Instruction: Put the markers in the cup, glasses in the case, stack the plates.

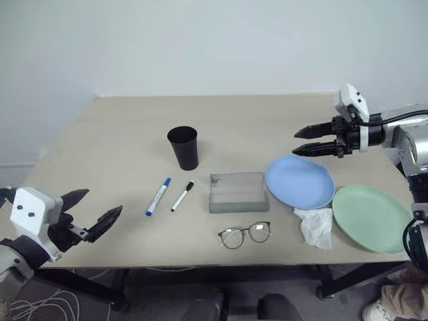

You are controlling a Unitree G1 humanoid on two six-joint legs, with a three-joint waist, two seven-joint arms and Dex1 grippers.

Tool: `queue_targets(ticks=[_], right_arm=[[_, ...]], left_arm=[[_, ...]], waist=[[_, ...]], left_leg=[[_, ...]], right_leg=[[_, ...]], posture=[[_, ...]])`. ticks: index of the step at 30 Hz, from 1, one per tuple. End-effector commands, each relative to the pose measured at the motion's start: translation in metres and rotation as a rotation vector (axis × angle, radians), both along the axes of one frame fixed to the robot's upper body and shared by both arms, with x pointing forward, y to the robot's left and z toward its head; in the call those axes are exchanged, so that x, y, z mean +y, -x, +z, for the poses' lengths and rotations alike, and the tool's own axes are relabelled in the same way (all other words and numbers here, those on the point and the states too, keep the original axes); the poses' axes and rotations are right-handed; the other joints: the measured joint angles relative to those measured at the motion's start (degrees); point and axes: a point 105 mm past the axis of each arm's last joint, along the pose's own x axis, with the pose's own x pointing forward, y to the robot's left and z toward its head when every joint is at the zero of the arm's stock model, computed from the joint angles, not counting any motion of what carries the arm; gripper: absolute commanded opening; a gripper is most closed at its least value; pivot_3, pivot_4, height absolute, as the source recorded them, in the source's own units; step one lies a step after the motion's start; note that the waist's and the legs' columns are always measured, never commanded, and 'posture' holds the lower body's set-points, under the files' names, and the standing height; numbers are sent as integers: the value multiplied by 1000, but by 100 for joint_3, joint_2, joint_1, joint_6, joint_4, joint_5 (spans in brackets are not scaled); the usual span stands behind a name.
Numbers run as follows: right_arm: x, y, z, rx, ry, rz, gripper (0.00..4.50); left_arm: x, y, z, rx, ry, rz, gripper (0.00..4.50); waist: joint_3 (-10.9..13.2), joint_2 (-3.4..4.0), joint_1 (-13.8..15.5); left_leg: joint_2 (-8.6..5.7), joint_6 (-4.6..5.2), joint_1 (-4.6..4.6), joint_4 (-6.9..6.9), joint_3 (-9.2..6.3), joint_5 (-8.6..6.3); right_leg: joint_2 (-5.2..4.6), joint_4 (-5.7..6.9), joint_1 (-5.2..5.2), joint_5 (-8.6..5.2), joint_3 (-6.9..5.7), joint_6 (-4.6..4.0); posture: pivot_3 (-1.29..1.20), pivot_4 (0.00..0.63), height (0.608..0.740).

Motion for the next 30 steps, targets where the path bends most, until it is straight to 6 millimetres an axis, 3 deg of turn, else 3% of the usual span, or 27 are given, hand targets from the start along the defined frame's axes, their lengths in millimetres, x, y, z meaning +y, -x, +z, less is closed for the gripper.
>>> queue_targets(ticks=[1,8,13,18,23,30], right_arm=[[2,-3,9,-53,-6,10,2668],[7,-1,3,-51,-38,7,2668],[-6,-1,-3,-47,-32,-41,2668],[-32,-3,-15,-41,0,-142,2668],[-64,-5,-26,-7,37,-251,2668],[-129,5,-45,70,89,-458,2668]], left_arm=[[-3,-2,14,-64,-46,-8,4453],[1,-15,25,-93,-72,-34,4453],[-5,-20,26,-71,-73,-87,4453],[-15,-27,25,-60,-68,-137,4453],[-12,-31,30,-54,-75,-158,4453],[-15,-26,26,-41,-66,-167,4453]], waist=[[0,1,13],[0,0,18],[0,2,18],[0,2,24],[0,2,19],[0,4,17]], left_leg=[[0,0,0,0,0,0],[11,0,0,-2,-2,0],[10,0,1,-2,3,0],[10,0,1,-1,7,0],[10,0,3,1,9,0],[11,0,4,1,17,0]], right_leg=[[1,-2,0,0,0,1],[11,-3,-3,3,-4,5],[12,-3,-4,7,2,12],[10,-4,-2,8,2,14],[10,-4,0,11,3,18],[10,-9,1,11,7,20]], posture=[[0,0,737],[0,0,737],[0,0,737],[0,0,737],[0,0,737],[0,0,737]])
